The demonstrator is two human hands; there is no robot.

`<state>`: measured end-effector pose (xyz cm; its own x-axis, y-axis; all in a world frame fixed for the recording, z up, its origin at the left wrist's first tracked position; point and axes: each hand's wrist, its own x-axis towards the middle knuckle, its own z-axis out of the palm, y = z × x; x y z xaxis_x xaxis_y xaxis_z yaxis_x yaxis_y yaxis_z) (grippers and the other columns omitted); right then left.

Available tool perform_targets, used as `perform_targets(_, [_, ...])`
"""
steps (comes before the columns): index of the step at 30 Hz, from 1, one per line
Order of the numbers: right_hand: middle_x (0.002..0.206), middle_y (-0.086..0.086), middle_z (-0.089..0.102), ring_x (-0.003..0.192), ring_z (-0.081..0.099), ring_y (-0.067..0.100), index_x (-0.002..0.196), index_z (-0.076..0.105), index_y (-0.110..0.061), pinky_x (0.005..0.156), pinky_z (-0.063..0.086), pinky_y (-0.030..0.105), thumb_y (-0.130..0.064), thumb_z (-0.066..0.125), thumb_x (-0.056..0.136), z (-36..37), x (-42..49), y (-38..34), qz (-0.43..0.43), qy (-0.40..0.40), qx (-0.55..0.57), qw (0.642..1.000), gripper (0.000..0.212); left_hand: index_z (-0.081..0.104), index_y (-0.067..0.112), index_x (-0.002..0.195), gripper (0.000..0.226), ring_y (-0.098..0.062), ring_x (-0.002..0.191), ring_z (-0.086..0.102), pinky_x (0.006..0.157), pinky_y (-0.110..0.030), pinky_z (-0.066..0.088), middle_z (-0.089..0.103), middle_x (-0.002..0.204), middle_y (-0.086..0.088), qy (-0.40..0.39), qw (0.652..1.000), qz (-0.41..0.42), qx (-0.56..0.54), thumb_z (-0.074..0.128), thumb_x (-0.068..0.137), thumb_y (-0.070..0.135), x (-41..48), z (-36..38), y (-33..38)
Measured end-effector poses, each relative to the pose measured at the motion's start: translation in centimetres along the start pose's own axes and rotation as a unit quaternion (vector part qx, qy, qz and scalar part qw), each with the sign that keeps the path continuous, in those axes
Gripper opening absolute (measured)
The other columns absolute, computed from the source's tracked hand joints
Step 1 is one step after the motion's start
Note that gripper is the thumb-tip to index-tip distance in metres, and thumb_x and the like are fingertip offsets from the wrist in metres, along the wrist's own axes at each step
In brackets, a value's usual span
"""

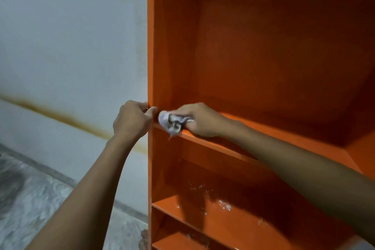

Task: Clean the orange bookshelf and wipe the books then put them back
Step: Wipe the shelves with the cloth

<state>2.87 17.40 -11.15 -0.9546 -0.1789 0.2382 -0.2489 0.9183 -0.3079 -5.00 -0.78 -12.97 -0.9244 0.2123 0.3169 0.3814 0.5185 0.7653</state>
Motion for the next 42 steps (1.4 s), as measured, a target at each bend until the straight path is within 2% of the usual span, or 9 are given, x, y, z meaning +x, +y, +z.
perform_targets(4, [0.120,0.007,0.066,0.108,0.060,0.016,0.132,0.060,-0.011,0.087,0.046,0.022,0.013,0.054,0.079,0.6,-5.0,-5.6,-0.096,-0.060,0.032,0.993,0.058,0.074,0.019,0.112,0.032,-0.030,0.085,0.066,0.075,-0.035,0.050,0.070,0.085,-0.007,-0.015,1.000,-0.005,0.009,0.061,0.093,0.041,0.4,0.0,-0.5])
perform_targets(7, [0.109,0.003,0.065,0.092,0.059,0.001,0.128,0.062,-0.010,0.076,0.040,0.011,0.008,0.056,0.080,-1.8,-7.4,-6.0,-0.069,0.019,0.068,0.995,0.052,0.071,0.017,0.116,0.034,-0.030,0.093,0.067,0.081,-0.041,0.054,0.073,0.104,-0.009,0.022,1.000,-0.008,-0.011,0.058,0.094,0.040,-0.4,0.8,-0.4])
perform_targets(12, [0.105,-0.009,0.067,0.090,0.060,-0.002,0.122,0.067,-0.024,0.074,0.042,0.014,-0.011,0.064,0.090,-9.3,-10.1,0.3,0.103,0.144,0.019,0.984,0.034,0.044,0.007,0.134,0.058,-0.037,0.114,0.056,0.089,-0.048,0.049,0.050,0.132,-0.019,0.116,0.983,-0.100,-0.103,0.059,0.093,0.046,-5.0,4.1,1.1])
perform_targets(19, [0.102,-0.004,0.071,0.080,0.064,0.013,0.112,0.069,-0.034,0.067,0.050,0.026,-0.034,0.066,0.089,-12.2,-14.2,15.2,0.386,0.212,-0.005,0.898,0.023,0.058,0.013,0.109,0.037,-0.025,0.092,0.064,0.086,-0.043,0.055,0.064,0.103,-0.006,-0.075,0.918,-0.223,-0.320,0.058,0.094,0.046,-9.5,9.3,4.2])
perform_targets(21, [0.106,-0.005,0.070,0.095,0.065,0.015,0.107,0.071,-0.030,0.078,0.054,0.027,-0.027,0.068,0.088,-11.1,-14.9,17.6,0.375,0.193,0.030,0.906,0.020,0.057,0.014,0.097,0.025,-0.023,0.085,0.065,0.082,-0.043,0.056,0.064,0.094,-0.007,-0.087,0.896,-0.248,-0.359,0.056,0.097,0.039,-9.8,9.7,5.2])
perform_targets(28, [0.120,0.001,0.066,0.103,0.062,0.020,0.123,0.065,-0.022,0.082,0.043,0.024,-0.013,0.052,0.097,-8.4,-14.7,17.2,0.344,0.107,-0.012,0.933,0.031,0.050,0.009,0.127,0.039,-0.020,0.086,0.066,0.077,-0.037,0.055,0.062,0.103,-0.006,-0.096,0.875,-0.276,-0.386,0.055,0.098,0.036,-9.2,10.1,5.4])
perform_targets(34, [0.109,-0.009,0.062,0.098,0.055,0.000,0.123,0.066,-0.023,0.083,0.038,0.011,0.000,0.052,0.092,-5.3,-20.0,5.3,0.187,0.112,0.002,0.976,0.041,0.053,0.010,0.113,0.028,-0.022,0.090,0.065,0.075,-0.036,0.054,0.061,0.097,-0.005,-0.119,0.873,-0.273,-0.386,0.055,0.099,0.034,-9.4,9.7,5.7])
perform_targets(38, [0.119,-0.006,0.062,0.107,0.060,0.010,0.127,0.063,-0.026,0.086,0.050,0.029,0.007,0.053,0.083,-3.9,-23.6,-2.8,0.155,0.013,0.086,0.984,0.056,0.057,0.006,0.119,0.038,-0.022,0.083,0.066,0.071,-0.036,0.055,0.063,0.092,-0.006,-0.130,0.875,-0.280,-0.373,0.058,0.096,0.037,-8.8,9.7,5.4])
perform_targets(42, [0.114,-0.004,0.065,0.102,0.062,0.011,0.123,0.065,-0.027,0.082,0.050,0.028,0.000,0.054,0.091,-7.1,-23.6,-3.9,0.157,0.112,0.055,0.980,0.044,0.056,0.008,0.125,0.043,-0.024,0.088,0.066,0.072,-0.037,0.054,0.065,0.101,-0.008,-0.134,0.865,-0.298,-0.380,0.058,0.096,0.040,-9.2,10.0,6.0])
